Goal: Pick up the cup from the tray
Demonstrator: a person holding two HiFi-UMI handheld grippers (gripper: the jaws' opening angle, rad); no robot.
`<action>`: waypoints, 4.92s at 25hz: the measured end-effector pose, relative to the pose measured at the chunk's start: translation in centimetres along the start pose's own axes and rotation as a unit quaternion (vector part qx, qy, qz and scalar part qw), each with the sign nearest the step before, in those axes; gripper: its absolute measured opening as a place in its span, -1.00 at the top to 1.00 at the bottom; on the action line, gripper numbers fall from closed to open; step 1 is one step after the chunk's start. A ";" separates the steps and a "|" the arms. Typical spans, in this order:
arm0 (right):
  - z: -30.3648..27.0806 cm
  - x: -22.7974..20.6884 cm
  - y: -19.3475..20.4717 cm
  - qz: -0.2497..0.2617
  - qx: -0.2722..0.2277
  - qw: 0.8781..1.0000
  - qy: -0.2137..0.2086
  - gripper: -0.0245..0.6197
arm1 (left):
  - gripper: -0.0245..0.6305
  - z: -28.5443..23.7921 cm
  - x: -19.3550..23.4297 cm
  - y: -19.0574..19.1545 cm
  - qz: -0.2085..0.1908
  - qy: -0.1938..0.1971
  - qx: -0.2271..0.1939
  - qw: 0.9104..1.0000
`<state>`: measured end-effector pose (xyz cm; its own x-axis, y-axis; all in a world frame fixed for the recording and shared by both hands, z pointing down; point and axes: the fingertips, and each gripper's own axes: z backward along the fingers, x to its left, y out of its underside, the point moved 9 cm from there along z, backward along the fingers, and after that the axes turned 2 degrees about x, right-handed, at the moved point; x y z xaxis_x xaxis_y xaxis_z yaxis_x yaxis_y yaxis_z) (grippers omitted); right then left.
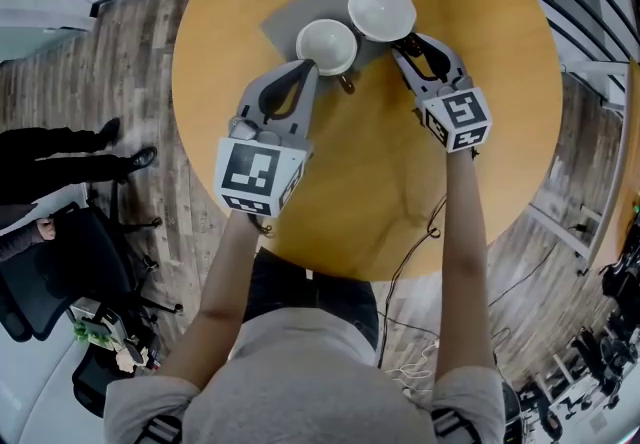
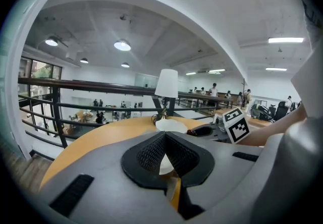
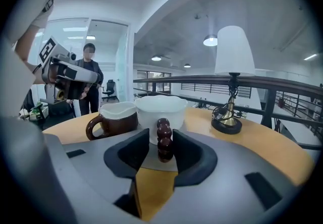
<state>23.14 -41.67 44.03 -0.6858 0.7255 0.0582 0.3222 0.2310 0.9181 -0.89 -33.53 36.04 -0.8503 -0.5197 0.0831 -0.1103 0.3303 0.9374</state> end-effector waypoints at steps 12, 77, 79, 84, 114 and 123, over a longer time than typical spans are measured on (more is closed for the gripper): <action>0.1 -0.1 0.2 0.019 -0.009 1.000 -0.006 0.78 | 0.90 -0.4 0.1 0.6 0.002 -0.002 0.007 1.000; 12.5 1.0 7.9 -0.202 -0.024 0.967 0.153 0.80 | 0.90 0.1 -5.0 1.5 -0.016 0.037 0.008 0.999; 12.5 0.9 8.1 -0.199 -0.024 0.968 0.154 0.80 | 0.90 0.1 -5.0 1.5 -0.017 0.035 0.009 0.999; 12.3 1.8 8.4 -0.168 -0.018 0.971 0.166 0.80 | 0.90 0.3 -4.6 1.5 -0.018 0.030 0.008 0.999; 14.0 7.1 3.9 -0.081 -0.045 0.973 0.211 0.40 | 0.91 2.0 -4.4 1.1 0.013 0.031 -0.023 0.999; 10.6 9.8 -0.6 -0.073 -0.092 0.981 0.152 0.40 | 0.91 4.3 -2.5 0.5 0.019 -0.003 -0.044 0.999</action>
<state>23.12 -27.81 39.87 -0.8877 0.4604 0.0086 0.1016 0.1775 0.9789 -1.02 -28.70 34.83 -0.8564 -0.5030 0.1166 -0.0329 0.2786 0.9599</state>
